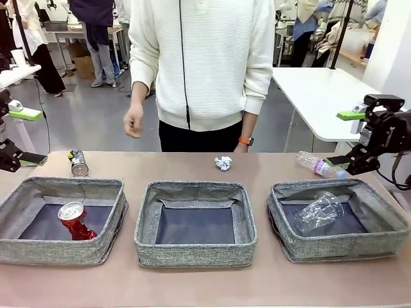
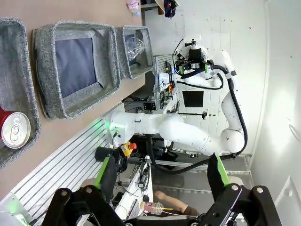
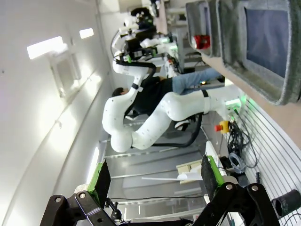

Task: Sort the waste into the appropriate baskets.
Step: Pick up the waste item pointed out by the person.

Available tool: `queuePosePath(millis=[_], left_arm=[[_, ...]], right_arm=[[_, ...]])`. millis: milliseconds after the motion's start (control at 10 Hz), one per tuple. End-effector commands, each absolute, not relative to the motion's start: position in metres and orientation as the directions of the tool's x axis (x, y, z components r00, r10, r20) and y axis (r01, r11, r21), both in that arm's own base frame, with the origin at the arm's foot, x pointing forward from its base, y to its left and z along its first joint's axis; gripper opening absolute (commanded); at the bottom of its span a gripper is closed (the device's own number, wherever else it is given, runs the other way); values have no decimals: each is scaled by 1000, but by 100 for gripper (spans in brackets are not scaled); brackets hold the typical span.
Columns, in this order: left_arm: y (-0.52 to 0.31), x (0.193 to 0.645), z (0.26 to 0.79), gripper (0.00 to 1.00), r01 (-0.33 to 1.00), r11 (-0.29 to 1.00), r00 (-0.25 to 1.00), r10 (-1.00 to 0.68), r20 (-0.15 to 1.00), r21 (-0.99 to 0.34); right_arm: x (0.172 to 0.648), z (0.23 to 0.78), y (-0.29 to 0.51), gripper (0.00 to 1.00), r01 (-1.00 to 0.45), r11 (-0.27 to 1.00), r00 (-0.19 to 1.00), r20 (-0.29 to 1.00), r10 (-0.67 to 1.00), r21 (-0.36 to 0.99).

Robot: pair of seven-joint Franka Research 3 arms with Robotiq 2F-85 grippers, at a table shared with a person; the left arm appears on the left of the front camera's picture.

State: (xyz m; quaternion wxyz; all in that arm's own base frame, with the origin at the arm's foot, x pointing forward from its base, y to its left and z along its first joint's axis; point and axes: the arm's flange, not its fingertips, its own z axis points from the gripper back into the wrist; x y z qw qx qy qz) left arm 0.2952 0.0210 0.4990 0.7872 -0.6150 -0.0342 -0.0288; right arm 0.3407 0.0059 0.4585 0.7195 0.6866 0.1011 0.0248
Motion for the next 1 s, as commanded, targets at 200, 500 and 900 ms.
queuePosePath(millis=[200, 500, 900], left_arm=[[19, 296, 504, 100, 95, 223, 995, -1, 97, -970], [19, 296, 504, 100, 95, 223, 995, -1, 97, -970], [16, 328, 506, 100, 271, 446, 961, -181, 210, -853]], right_arm=[[340, 457, 6, 100, 91, 54, 978, -99, 186, 994], [340, 457, 6, 100, 91, 54, 978, -99, 186, 994], [340, 457, 6, 100, 91, 54, 978, -99, 186, 994]])
